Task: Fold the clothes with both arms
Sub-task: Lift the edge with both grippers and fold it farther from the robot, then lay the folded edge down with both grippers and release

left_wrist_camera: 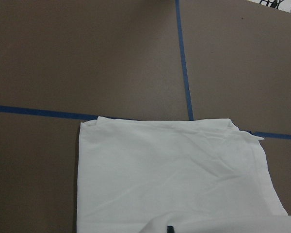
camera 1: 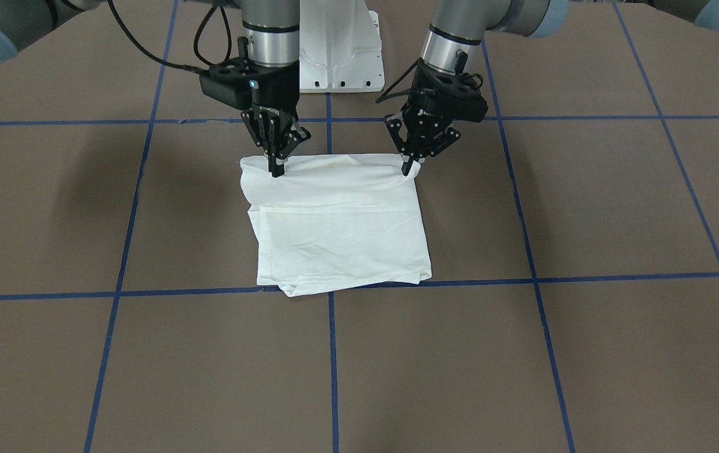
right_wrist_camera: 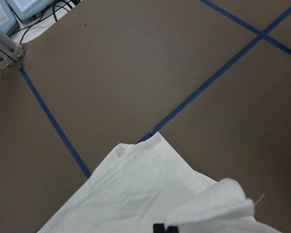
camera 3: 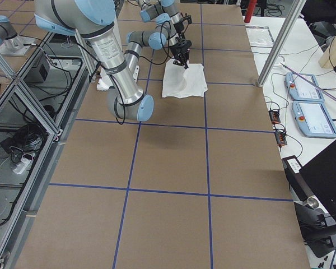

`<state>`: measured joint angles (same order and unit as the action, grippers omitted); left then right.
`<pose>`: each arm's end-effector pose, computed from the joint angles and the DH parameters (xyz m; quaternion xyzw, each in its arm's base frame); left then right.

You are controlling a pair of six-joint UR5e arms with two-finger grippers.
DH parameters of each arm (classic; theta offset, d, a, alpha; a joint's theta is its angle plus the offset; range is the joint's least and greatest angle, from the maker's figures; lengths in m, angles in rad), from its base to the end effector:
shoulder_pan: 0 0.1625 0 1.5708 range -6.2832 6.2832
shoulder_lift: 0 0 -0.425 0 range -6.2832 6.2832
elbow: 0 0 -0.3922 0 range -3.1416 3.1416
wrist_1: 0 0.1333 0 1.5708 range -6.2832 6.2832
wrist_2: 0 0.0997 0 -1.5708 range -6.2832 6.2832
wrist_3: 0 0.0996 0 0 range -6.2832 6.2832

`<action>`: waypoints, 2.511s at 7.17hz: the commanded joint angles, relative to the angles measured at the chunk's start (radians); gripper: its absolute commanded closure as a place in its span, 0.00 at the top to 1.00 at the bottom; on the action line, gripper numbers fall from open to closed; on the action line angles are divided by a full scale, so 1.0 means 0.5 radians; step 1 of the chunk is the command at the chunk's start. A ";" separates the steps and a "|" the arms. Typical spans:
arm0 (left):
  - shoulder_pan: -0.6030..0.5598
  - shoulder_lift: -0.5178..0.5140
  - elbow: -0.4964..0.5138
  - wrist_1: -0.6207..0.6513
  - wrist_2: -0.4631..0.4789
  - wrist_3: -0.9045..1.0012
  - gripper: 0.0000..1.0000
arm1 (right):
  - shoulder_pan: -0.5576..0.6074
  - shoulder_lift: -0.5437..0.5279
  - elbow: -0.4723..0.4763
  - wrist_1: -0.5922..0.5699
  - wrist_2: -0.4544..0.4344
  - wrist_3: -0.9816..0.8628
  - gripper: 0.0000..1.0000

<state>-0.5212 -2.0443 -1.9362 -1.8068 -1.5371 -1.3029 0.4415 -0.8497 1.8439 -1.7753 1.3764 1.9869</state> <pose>0.4444 -0.4127 0.2086 0.2101 0.4670 -0.1170 0.8509 -0.5080 -0.4088 0.1509 0.0944 -0.3817 0.4159 0.8200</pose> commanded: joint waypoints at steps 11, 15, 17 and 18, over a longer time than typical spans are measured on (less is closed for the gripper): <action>-0.151 -0.057 0.633 -0.500 -0.095 0.562 1.00 | 0.108 0.153 -0.666 0.461 0.070 -0.436 1.00; -0.166 0.072 0.584 -0.711 -0.107 0.858 1.00 | 0.154 0.293 -0.897 0.467 0.064 -0.675 1.00; -0.209 0.158 0.584 -0.893 -0.266 0.900 1.00 | 0.163 0.491 -1.208 0.537 0.061 -0.673 1.00; -0.209 0.159 0.584 -0.893 -0.267 0.897 1.00 | 0.157 0.482 -1.233 0.538 0.061 -0.673 0.93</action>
<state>-0.6209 -1.9732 -1.6436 -2.2370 -1.6562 -0.8599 0.5213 -0.6194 1.2619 -1.5164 1.4069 1.6514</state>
